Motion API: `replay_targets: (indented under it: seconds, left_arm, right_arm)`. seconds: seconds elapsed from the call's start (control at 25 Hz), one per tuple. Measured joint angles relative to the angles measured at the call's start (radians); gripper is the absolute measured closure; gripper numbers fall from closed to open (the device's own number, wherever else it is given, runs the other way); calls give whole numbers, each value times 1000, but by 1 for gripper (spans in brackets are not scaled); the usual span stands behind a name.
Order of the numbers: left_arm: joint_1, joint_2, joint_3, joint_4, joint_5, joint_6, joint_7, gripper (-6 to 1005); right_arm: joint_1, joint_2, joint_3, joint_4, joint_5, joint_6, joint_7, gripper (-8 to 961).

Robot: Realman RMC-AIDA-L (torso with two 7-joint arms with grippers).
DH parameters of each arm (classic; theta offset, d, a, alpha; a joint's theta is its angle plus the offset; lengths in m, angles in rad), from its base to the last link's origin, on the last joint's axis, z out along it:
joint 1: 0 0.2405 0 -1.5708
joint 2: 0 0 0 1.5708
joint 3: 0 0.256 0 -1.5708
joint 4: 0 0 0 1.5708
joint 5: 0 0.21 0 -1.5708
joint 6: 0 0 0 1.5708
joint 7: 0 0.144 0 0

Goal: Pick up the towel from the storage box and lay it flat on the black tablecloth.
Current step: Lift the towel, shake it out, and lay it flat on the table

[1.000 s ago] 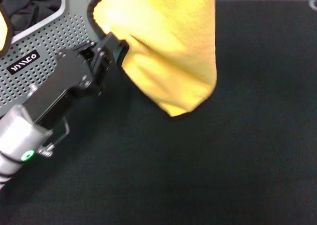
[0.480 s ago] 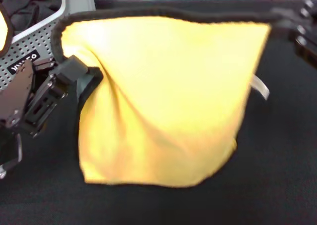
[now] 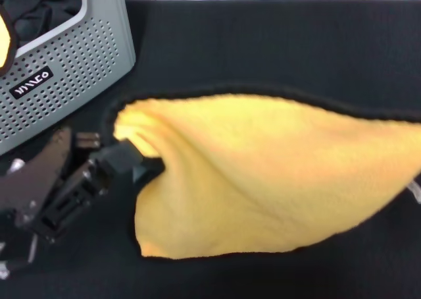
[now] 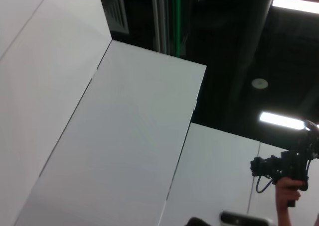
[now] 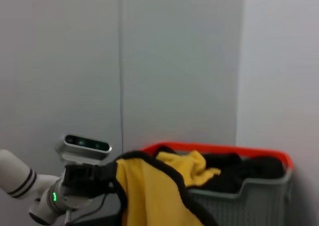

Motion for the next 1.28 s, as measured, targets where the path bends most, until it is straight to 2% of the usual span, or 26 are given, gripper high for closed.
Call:
replay_targets:
  seconds: [0.24,0.32,0.4,0.6,0.68,0.76,0.84,1.0,1.28]
  left_arm:
    - [16,-40,-11,-17,20,1,4,985]
    - [-8,-57,-40,-42,20,-1,17,985]
    - [-60,-67,-74,-116,25,-4,25,985]
    - [-232,-86,-96,-380,26,-86,142,986]
    - [-265,-100,-97,-419,26,-171,186,986]
    - [-269,-114,-98,-405,20,-261,217,985]
    - [-263,-126,-109,-383,13,-343,244,985]
    - [-258,-145,-160,-372,11,-447,303,986]
    - [-230,-152,-251,-367,10,-489,434,986]
  right_arm:
    - [-16,-4,13,170,49,43,-86,938]
    - [7,-6,25,240,68,43,-135,938]
    - [50,-6,34,309,47,39,-165,938]
    - [226,-11,47,608,-36,3,-286,938]
    - [291,-15,51,731,-57,-31,-346,938]
    - [342,-20,49,829,-64,-65,-396,938]
    - [424,-26,47,971,-72,-113,-459,938]
    - [567,-28,46,1192,-91,-216,-564,937]
    - [712,-6,13,1381,-78,-379,-719,937]
